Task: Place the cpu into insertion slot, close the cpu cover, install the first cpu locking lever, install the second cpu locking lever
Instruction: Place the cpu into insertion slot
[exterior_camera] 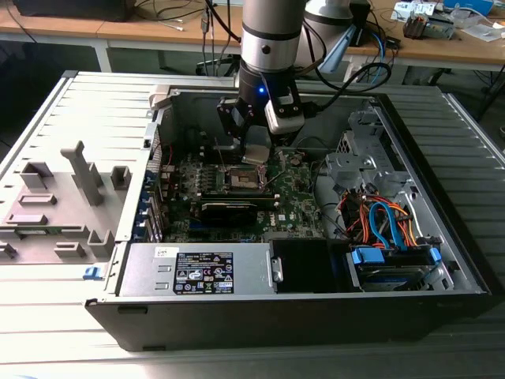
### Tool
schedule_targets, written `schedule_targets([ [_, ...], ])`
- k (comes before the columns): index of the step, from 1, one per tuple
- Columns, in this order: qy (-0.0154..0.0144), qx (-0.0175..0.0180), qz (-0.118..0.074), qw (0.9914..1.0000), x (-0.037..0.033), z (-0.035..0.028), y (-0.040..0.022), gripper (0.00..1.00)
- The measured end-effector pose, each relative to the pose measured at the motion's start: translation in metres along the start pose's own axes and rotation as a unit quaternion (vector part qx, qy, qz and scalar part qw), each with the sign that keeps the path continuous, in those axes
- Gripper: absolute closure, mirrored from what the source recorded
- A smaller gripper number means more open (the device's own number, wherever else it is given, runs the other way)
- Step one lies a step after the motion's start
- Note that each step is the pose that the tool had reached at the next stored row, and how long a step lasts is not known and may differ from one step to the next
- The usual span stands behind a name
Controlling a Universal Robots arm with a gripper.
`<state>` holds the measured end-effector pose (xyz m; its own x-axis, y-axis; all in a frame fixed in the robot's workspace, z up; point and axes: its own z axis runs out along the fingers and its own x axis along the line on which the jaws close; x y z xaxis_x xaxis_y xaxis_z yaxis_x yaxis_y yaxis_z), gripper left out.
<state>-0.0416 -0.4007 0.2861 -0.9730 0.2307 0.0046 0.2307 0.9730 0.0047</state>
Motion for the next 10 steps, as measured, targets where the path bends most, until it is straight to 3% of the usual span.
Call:
schedule_targets([
  [10, -0.0009, 0.0036, 0.010, 0.99995, 0.0000, 0.0000, 0.0000, 0.45],
])
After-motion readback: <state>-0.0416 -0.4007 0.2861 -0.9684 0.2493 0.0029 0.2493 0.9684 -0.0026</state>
